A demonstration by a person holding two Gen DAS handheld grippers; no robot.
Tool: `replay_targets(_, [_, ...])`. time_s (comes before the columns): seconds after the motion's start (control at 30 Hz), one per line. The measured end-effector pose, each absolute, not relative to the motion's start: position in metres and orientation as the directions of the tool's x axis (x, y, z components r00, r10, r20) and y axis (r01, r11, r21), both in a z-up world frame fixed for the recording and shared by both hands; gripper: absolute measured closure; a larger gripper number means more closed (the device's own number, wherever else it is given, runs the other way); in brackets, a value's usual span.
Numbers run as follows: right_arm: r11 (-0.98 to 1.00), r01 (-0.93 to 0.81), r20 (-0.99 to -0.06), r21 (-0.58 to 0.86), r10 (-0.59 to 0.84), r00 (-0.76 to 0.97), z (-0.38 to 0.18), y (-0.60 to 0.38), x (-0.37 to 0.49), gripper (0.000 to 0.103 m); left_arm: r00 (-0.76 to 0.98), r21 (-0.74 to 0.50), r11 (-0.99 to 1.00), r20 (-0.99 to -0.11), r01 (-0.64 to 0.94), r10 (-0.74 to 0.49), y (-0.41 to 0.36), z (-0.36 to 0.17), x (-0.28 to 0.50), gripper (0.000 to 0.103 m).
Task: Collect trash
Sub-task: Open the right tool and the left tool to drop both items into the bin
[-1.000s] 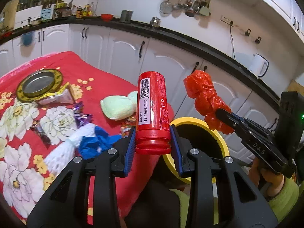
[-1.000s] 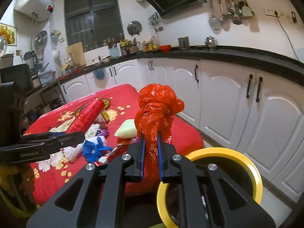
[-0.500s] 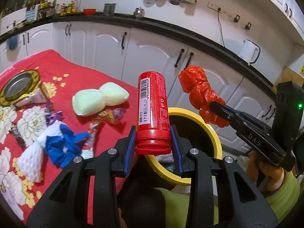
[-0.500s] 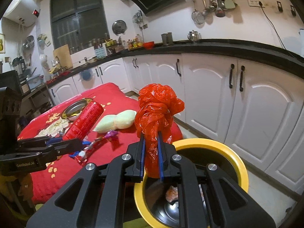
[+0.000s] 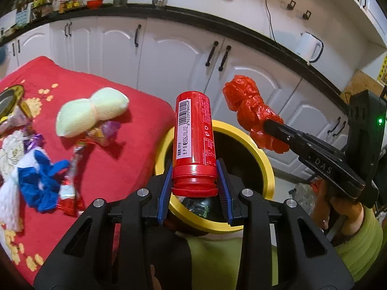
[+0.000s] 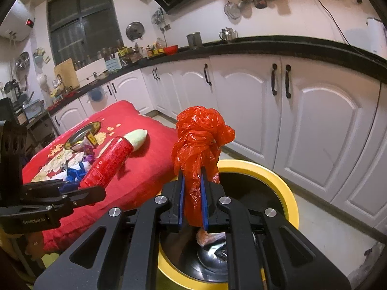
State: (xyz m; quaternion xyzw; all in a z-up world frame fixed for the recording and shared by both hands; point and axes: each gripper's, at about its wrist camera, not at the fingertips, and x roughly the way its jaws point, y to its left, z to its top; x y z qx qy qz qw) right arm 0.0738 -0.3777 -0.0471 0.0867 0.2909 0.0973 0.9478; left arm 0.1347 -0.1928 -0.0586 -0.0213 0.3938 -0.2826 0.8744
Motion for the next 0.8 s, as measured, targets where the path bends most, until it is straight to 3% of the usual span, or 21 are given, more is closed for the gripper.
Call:
replay_targets(0.33, [0.959,-0.097,-0.562,0.266,0.236,0.793,-0.064,-0.399,0.075,0.089,0.477,-0.249,0.825,-0.716,0.508,-0.51,-0.22,-0.078,0.141,0.076])
replay_targets(0.5, [0.95,-0.055,-0.56,0.307,0.227,0.797,-0.069,-0.415,0.077,0.076,0.465,-0.254,0.828,-0.727,0.5,-0.505,-0.225,-0.086,0.146,0.075])
replay_targets(0.7, [0.942,-0.032,-0.56,0.334,0.225,0.797,-0.074,-0.425,0.079,0.073,0.468,-0.264,0.838,-0.731,0.477,-0.497,-0.224,-0.09,0.152,0.059])
replay_targets(0.8, [0.942,-0.027,-0.558,0.335,0.221,0.8,-0.075,-0.426,0.079,0.068,0.489,-0.272,0.848,-0.719,0.456,-0.494,-0.216,-0.088,0.152,0.044])
